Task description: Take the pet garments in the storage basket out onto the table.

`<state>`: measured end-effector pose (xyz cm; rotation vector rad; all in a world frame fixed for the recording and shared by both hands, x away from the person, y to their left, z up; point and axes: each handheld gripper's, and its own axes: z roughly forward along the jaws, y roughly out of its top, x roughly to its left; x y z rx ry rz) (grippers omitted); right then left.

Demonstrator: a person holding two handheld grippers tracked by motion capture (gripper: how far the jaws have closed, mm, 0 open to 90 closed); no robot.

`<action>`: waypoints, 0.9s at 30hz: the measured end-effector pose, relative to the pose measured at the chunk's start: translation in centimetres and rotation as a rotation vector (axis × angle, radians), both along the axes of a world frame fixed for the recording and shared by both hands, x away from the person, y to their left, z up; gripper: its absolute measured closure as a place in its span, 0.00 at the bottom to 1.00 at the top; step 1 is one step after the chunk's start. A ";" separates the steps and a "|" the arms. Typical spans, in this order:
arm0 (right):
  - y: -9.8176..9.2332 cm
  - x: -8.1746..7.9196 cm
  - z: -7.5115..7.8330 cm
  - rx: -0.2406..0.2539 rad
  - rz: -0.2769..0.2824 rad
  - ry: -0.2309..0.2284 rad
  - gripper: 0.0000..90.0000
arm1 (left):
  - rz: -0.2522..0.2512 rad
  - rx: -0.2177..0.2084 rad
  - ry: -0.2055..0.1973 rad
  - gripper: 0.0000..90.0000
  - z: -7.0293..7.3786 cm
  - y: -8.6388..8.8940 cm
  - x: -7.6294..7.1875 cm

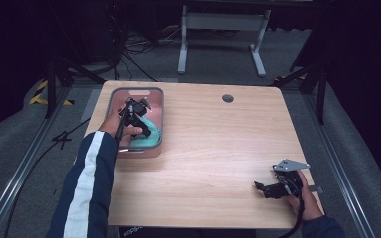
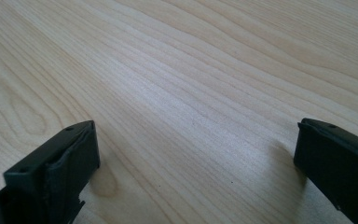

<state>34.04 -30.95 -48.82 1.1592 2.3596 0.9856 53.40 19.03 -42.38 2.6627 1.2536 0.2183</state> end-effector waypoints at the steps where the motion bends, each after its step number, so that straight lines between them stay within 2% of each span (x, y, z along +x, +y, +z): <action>1: 0.0 0.0 0.0 0.000 0.000 0.000 0.00 | 0.004 -0.003 0.004 0.17 -0.2 0.0 0.2; 2: 0.0 0.0 0.0 0.000 0.000 0.000 0.00 | 0.024 -0.021 0.009 0.16 -0.6 0.0 0.2; 4: 0.0 0.0 0.0 0.000 0.000 0.000 0.00 | 0.038 -0.011 0.021 0.12 -1.0 0.1 0.5; 7: 0.0 0.0 0.0 0.000 0.000 0.000 0.00 | 0.096 -0.049 0.064 0.07 -1.9 0.5 0.9; 8: 0.0 0.0 0.0 0.000 0.000 0.000 0.00 | 0.096 -0.049 0.064 0.01 -1.9 0.5 0.9; 10: 0.0 0.0 0.0 0.000 0.000 0.000 0.00 | 0.128 -0.082 0.091 0.00 -2.3 1.1 1.1; 16: 0.0 0.0 0.0 0.000 0.001 0.001 0.00 | 0.107 -0.060 0.104 0.01 -2.2 0.6 1.2; 18: 0.0 0.0 0.0 0.000 0.001 0.001 0.00 | 0.077 -0.062 0.103 0.06 -1.9 0.5 1.2; 20: 0.0 0.0 0.0 0.000 0.001 0.000 0.00 | 0.049 -0.062 0.109 0.19 -1.5 0.1 1.0; 25: 0.0 0.0 0.0 0.000 0.001 0.001 0.00 | 0.036 -0.068 0.139 0.38 -1.1 -0.3 1.0; 26: 0.0 0.0 0.0 0.000 0.001 0.001 0.00 | 0.030 -0.079 0.145 0.42 -1.0 -0.4 0.9; 27: 0.0 0.0 0.0 0.002 0.001 0.000 0.00 | 0.021 -0.079 0.146 0.49 -0.9 -0.5 0.9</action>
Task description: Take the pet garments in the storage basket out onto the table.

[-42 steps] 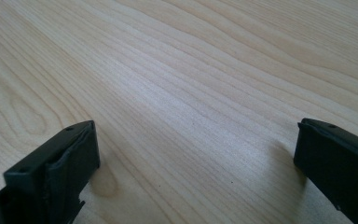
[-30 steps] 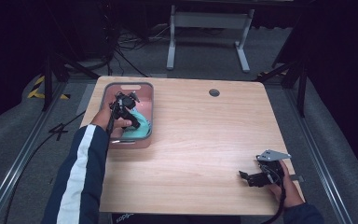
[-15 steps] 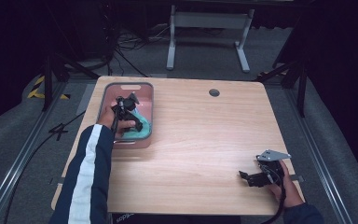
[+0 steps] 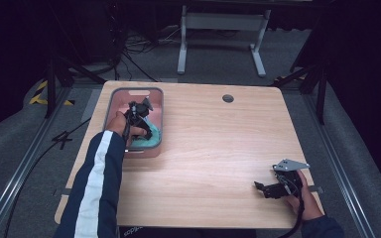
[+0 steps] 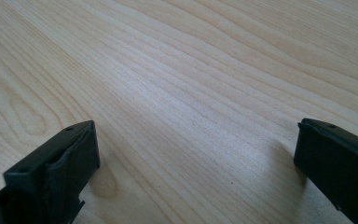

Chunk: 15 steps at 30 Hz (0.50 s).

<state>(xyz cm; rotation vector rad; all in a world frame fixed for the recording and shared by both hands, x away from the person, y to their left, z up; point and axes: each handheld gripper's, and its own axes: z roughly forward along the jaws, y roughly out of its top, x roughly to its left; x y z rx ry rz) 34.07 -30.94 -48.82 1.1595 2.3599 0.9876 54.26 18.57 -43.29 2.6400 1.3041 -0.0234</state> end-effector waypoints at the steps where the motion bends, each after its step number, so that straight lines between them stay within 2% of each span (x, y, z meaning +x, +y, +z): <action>1: 0.0 0.0 0.0 -0.001 0.001 0.000 0.00 | 0.000 -0.005 0.003 0.52 0.0 0.0 0.0; 4: 0.0 0.0 0.0 -0.002 0.001 0.000 0.00 | -0.015 -0.038 0.009 0.67 0.1 0.0 -0.2; 9: 0.0 0.0 0.0 -0.002 0.001 0.000 0.00 | -0.025 -0.049 -0.012 0.74 0.3 0.2 -0.6; 13: 0.0 0.0 0.0 -0.001 0.001 0.000 0.00 | -0.020 -0.051 -0.078 0.77 1.2 0.5 -1.1; 15: 0.0 0.0 0.0 -0.001 0.001 0.000 0.00 | -0.015 -0.086 -0.108 0.77 2.0 0.7 -1.4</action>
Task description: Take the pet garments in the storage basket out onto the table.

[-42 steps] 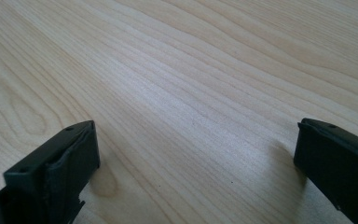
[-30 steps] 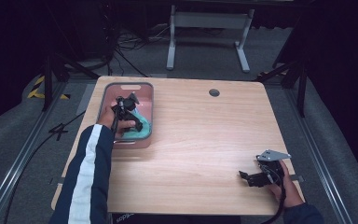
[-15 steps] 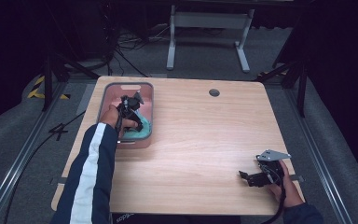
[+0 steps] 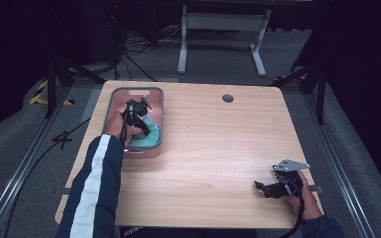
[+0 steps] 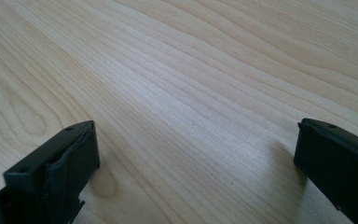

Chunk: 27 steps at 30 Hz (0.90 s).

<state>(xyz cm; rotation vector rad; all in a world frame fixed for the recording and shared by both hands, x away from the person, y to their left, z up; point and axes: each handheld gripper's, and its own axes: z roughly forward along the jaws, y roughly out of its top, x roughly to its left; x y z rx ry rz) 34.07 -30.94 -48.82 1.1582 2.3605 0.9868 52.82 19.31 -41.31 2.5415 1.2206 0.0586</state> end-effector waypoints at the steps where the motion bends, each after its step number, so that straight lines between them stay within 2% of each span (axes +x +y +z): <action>1: 0.0 0.0 0.0 0.000 0.000 0.000 0.00 | 0.000 0.000 0.000 0.78 0.0 0.0 0.0; 2: 0.0 0.0 0.0 0.000 0.000 0.000 0.00 | -0.001 -0.011 -0.017 0.78 0.4 0.2 -0.1; 3: 0.0 0.0 0.0 0.000 0.000 0.000 0.00 | -0.005 -0.026 -0.054 0.78 1.1 0.6 -0.5; 5: 0.0 0.0 0.0 0.000 0.000 0.001 0.00 | 0.002 -0.055 -0.086 0.78 1.9 1.1 -0.8; 7: 0.0 0.0 0.0 -0.001 0.000 0.000 0.00 | 0.009 -0.064 -0.132 0.78 2.8 1.7 -1.1; 9: 0.0 0.0 0.0 0.000 0.000 0.000 0.00 | 0.015 -0.084 -0.162 0.78 3.6 2.2 -1.5; 10: 0.0 0.0 0.0 0.000 0.000 0.000 0.00 | 0.015 -0.084 -0.162 0.78 3.6 2.2 -1.5; 11: 0.0 0.0 0.0 0.000 0.000 0.000 0.00 | 0.030 -0.110 -0.204 0.78 4.5 2.6 -2.0; 13: 0.0 0.0 0.0 0.000 0.000 0.000 0.00 | 0.029 -0.131 -0.247 0.78 5.5 3.0 -2.4; 18: 0.0 0.0 0.0 -0.001 0.000 0.000 0.00 | 0.001 -0.169 -0.292 0.78 7.2 3.2 -3.5; 27: 0.0 0.0 0.0 0.000 0.000 0.000 0.00 | -0.062 -0.176 -0.364 0.78 9.2 2.4 -5.4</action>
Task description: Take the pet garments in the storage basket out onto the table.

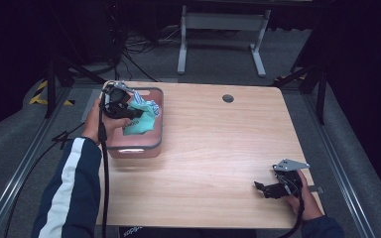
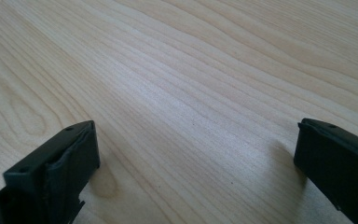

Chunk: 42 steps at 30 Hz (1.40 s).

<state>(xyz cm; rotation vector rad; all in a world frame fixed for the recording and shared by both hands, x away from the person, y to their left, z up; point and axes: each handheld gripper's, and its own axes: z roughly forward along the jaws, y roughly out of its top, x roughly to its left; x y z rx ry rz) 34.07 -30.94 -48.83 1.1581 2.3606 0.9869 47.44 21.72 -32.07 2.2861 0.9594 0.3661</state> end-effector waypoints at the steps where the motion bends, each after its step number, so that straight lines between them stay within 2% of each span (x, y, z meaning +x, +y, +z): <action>1: 0.0 0.0 0.0 -0.001 0.000 0.000 0.00 | -0.011 -0.002 -0.007 0.78 0.2 -0.1 -0.2; 2: 0.0 0.0 0.0 0.000 0.000 0.000 0.00 | -0.011 -0.008 -0.024 0.78 0.4 -0.4 -0.4; 3: 0.0 0.0 0.0 0.000 0.000 0.000 0.00 | -0.011 -0.008 -0.024 0.78 0.4 -0.4 -0.4; 4: 0.0 0.0 0.0 0.000 0.000 0.000 0.00 | -0.032 -0.005 -0.032 0.78 0.7 -0.7 -0.7; 5: 0.0 0.0 0.0 -0.001 0.000 0.001 0.00 | -0.032 -0.005 -0.032 0.78 0.7 -0.7 -0.7; 7: 0.0 0.0 0.0 -0.001 0.000 0.000 0.00 | -0.064 0.009 -0.056 0.78 1.3 -1.4 -1.3; 13: 0.0 0.0 0.0 -0.001 0.000 0.000 0.00 | -0.110 0.002 -0.088 0.78 2.3 -2.7 -2.3; 23: 0.0 0.0 0.0 -0.001 0.000 0.000 0.00 | -0.185 0.007 -0.108 0.78 3.4 -4.4 -3.6; 26: 0.0 0.0 0.0 0.001 -0.001 0.001 0.00 | -0.222 0.011 -0.119 0.78 3.6 -5.5 -4.2; 33: 0.0 0.0 0.0 -0.001 0.000 0.000 0.00 | -0.289 -0.004 -0.114 0.78 3.5 -7.7 -4.9; 42: 0.0 0.0 0.0 -0.001 0.000 0.000 0.00 | -0.382 0.000 -0.083 0.78 1.8 -11.6 -5.4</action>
